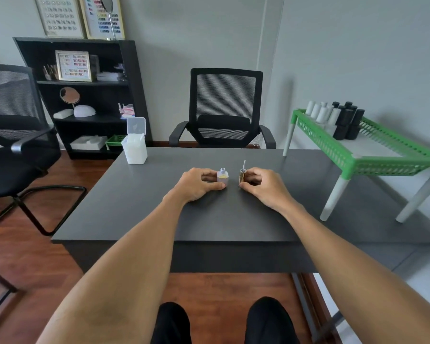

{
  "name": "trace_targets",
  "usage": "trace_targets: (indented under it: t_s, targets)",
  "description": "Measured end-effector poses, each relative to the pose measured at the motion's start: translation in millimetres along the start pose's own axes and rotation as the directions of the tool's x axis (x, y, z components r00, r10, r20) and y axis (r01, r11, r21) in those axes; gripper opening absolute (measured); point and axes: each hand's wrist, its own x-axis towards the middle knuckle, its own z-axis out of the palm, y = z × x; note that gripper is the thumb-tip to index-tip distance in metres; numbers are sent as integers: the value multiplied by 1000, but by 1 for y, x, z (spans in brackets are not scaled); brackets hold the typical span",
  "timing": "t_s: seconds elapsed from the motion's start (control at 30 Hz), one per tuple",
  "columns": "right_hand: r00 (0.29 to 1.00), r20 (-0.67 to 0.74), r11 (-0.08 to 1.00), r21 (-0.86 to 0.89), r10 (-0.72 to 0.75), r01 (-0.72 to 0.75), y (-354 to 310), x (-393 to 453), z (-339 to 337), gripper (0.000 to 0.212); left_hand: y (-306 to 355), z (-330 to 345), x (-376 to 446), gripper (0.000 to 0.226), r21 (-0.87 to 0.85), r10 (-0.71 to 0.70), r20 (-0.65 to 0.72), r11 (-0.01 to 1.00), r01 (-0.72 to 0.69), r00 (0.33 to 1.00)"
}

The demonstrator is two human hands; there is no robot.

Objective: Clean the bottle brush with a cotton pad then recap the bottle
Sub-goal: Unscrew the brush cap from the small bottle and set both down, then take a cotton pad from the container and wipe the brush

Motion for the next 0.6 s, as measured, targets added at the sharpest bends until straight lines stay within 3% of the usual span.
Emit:
trace_targets:
  t_s: [0.27, 0.47, 0.6]
  targets:
    - [1000, 14, 999, -39, 3, -3, 1, 0, 1, 23, 0, 0, 1, 47, 18, -5, -11, 1000, 5, 1000]
    - [1000, 22, 999, -35, -1, 2, 1, -1, 3, 42, 0, 0, -1, 55, 67, 3, -23, 998, -1, 1000]
    - [999, 37, 993, 112, 35, -39, 2, 1, -3, 54, -2, -3, -4, 59, 83, 17, -37, 996, -13, 999]
